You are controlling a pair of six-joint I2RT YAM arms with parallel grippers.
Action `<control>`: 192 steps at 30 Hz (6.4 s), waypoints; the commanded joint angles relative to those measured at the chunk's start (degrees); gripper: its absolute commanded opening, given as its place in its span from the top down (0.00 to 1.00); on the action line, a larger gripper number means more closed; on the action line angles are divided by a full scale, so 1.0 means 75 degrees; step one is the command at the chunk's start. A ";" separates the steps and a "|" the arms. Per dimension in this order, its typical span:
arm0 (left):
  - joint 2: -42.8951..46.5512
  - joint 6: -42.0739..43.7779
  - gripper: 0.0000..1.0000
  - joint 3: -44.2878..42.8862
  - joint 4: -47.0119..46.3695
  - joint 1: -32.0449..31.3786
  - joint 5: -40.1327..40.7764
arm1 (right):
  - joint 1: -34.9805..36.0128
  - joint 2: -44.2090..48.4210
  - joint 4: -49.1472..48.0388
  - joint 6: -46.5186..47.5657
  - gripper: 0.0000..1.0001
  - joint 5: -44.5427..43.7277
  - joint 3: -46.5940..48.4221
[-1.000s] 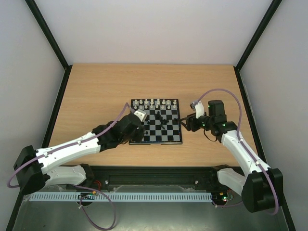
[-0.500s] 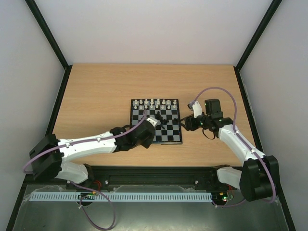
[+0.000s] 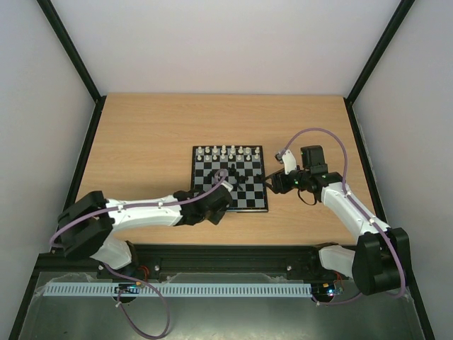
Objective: Set up the chess pieces on the board
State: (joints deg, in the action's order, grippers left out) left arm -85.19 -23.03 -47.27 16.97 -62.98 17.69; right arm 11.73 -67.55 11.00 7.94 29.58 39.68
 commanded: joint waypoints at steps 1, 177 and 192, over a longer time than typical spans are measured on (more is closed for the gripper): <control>-0.0264 -0.0245 0.98 -0.0121 -0.0106 0.0009 0.0104 | -0.0017 -0.0054 0.0328 0.0149 0.40 0.0194 0.0164; 0.4016 0.1242 0.02 0.1223 -0.0318 0.3599 0.0067 | 0.2869 -0.2256 0.2289 0.2179 0.88 -0.1427 0.1741; 0.3892 0.1272 0.02 0.1198 -0.0295 0.3604 0.0055 | 0.3935 -0.2503 0.2038 0.2140 0.87 -0.1890 0.1879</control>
State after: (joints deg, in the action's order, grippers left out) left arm -55.61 -14.06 -37.12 14.52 -36.01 18.00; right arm 39.86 -85.84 26.26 24.38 16.01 53.54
